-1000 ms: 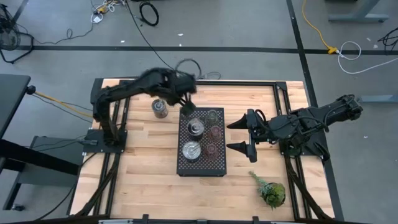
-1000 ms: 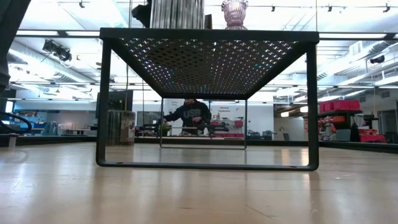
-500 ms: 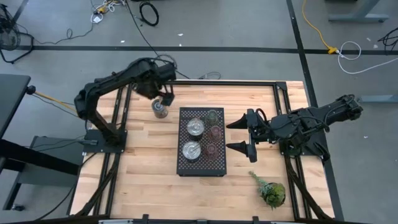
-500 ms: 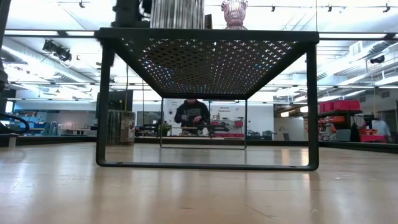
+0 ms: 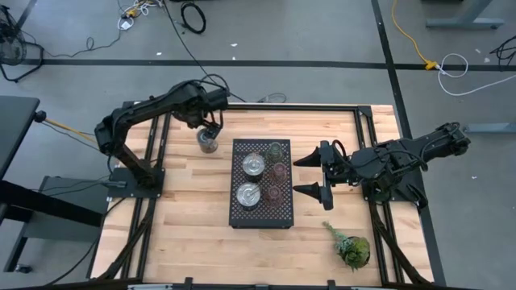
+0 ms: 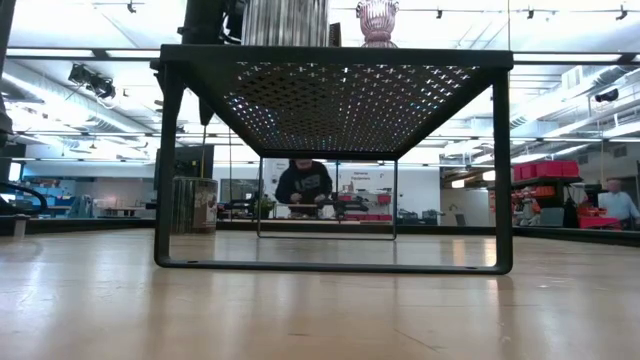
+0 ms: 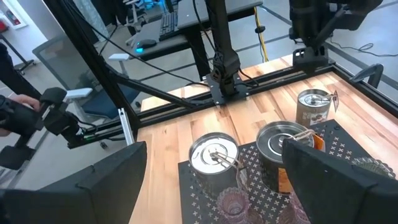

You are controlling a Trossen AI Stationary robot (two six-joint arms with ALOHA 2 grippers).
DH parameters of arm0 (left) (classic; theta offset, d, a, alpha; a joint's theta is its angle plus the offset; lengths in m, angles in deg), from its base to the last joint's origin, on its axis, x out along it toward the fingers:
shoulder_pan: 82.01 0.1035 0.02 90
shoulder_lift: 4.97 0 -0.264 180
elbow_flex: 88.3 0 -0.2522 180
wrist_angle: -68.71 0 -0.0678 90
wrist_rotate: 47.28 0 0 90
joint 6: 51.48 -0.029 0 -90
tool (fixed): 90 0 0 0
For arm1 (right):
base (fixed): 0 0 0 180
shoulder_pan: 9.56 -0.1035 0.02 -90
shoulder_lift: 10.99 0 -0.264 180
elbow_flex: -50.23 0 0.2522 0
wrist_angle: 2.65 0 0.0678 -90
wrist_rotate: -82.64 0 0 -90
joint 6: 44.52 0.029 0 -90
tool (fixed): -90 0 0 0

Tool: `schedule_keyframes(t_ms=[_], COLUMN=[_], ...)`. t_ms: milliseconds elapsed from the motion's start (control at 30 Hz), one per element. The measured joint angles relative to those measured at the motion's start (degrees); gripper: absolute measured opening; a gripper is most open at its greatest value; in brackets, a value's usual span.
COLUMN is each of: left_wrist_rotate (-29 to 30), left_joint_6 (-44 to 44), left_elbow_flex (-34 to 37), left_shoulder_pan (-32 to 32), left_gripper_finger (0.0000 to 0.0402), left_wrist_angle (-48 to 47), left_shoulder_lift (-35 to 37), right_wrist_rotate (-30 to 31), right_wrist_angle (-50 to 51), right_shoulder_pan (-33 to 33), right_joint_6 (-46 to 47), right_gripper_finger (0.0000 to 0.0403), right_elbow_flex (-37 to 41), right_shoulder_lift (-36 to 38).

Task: Pick & Place candle stick holders
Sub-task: Put the silver scented candle on the shelf aligned with the silver scented candles

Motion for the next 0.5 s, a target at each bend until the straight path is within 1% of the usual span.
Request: schedule_keyframes(t_ms=[33, 200, 300, 433, 500], left_wrist_rotate=[1.2, 1.9, 5.1, 5.6, 3.0], left_joint_6=[-0.1, -0.3, -0.1, -1.9, -2.4], left_elbow_flex=[0.0, 0.0, 0.6, 5.3, 8.5], left_shoulder_pan=[0.0, 0.6, 0.3, 0.4, 0.8], left_gripper_finger=[0.0399, 0.0399, 0.0399, 0.0399, 0.0399], left_wrist_angle=[0.1, 1.5, 2.2, 4.3, 5.8], left_shoulder_lift=[0.0, 0.0, 0.0, 0.0, 0.0], right_wrist_rotate=[0.0, 0.0, 0.0, 0.0, 0.0], right_wrist_angle=[0.0, 0.0, 0.0, 0.0, 0.1], right_shoulder_pan=[0.0, 0.0, 0.0, 0.0, 0.0], right_joint_6=[0.0, 0.0, 0.0, 0.0, 0.0], right_gripper_finger=[0.0369, 0.0369, 0.0369, 0.0369, 0.0369], right_elbow_flex=[0.0, 0.0, 0.0, 0.0, 0.0], right_shoulder_lift=[0.0, 0.0, 0.0, 0.0, 0.0])
